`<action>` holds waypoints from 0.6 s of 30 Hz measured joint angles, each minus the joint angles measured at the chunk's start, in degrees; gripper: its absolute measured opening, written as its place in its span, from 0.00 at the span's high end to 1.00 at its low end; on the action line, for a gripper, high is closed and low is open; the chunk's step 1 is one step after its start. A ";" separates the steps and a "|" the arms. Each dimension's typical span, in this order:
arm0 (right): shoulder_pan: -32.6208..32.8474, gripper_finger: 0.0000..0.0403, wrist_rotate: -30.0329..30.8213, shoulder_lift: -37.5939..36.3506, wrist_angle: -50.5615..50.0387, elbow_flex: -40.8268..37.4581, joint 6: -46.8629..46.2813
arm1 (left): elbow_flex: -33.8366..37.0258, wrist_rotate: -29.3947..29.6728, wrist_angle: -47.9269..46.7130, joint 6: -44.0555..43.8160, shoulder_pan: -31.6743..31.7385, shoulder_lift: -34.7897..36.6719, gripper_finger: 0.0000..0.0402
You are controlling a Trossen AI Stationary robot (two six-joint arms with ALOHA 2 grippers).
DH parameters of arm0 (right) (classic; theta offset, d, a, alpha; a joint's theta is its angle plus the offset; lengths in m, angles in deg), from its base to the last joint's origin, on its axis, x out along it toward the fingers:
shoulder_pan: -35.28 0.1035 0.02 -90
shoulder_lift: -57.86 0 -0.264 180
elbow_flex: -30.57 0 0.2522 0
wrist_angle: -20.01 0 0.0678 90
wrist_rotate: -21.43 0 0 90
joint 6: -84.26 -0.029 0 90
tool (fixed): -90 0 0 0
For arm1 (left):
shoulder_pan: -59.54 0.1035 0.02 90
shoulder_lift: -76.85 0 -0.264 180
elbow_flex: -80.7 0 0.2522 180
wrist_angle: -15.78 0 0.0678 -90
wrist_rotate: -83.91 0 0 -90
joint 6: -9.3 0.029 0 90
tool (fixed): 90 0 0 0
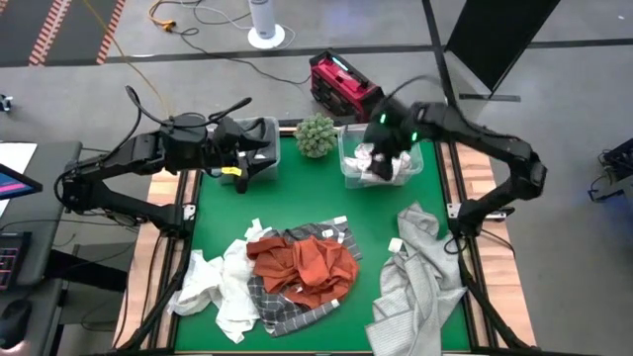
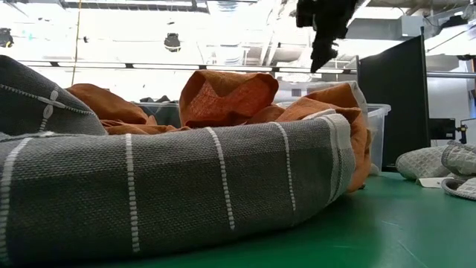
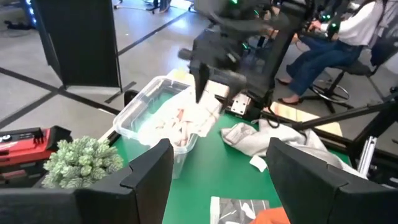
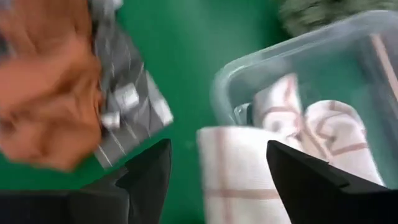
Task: Sort towels by color in basket
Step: Put the white pattern towel into the right transparent bin
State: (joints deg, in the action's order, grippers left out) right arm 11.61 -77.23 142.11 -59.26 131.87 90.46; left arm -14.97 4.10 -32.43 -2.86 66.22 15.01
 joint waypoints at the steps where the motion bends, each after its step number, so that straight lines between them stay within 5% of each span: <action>1: 1.98 0.28 2.69 0.06 -0.11 -0.54 0.38 | 0.01 -0.35 0.02 0.36 0.00 0.00 0.39; 6: 6.74 0.30 17.10 3.49 -0.74 -1.93 -0.19 | 0.00 -3.10 0.00 1.44 0.00 0.00 0.39; 9: 7.03 0.38 18.63 5.91 -0.80 -1.94 -2.74 | 0.00 -5.44 -0.02 1.46 0.00 0.00 0.39; 18: 6.56 0.94 17.22 10.38 -4.19 -1.85 -6.68 | 0.00 -11.30 -1.36 0.59 0.00 0.02 0.39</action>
State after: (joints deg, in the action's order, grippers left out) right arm 18.17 -60.01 152.49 -63.45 130.02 83.79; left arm -14.97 -7.20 -33.79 -2.27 66.22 15.03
